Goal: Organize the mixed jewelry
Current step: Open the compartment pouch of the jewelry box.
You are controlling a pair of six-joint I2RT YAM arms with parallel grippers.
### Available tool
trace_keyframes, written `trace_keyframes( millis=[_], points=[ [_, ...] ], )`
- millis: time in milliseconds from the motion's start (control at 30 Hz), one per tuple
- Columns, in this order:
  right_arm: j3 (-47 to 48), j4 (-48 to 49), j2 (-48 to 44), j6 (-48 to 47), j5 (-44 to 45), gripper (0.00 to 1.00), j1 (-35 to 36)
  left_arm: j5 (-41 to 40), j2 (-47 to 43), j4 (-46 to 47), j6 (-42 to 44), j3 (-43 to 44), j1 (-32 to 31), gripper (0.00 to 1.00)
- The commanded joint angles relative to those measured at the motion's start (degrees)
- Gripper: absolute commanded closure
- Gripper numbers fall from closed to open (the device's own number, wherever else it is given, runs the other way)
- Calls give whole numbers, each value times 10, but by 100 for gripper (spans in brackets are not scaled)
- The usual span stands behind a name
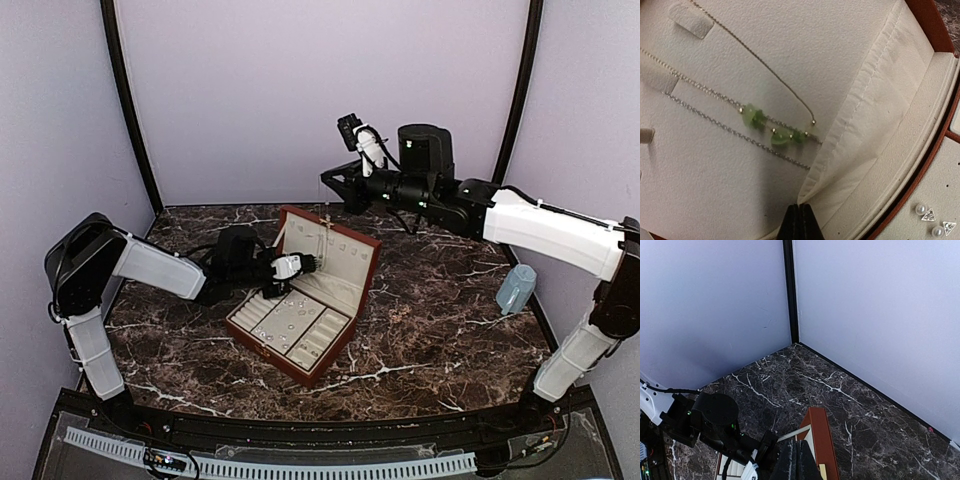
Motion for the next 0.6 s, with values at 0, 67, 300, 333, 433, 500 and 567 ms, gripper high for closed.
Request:
trace_keyframes(
  millis=[0,67,300,333,433,500,567],
  points=[
    [17,52,5,-7,29,100,6,-3,0,-14,-1,-22,-3,100],
    [13,59,6,-10,31,100,5,-7,-4,-5,0,-29,-7,100],
    [0,85,8,-20,37,100,9,-28,-17,42,4,-63,-20,100],
    [0,87,10,-21,38,100,10,-31,-17,45,3,-65,-22,100],
    [5,91,17,-24,40,100,13,-32,-18,49,2,-70,-24,100],
    [10,91,25,-26,39,100,14,-33,-18,50,1,-71,-25,100],
    [17,89,34,-29,40,100,16,-34,-18,51,0,-71,-26,100]
  ],
)
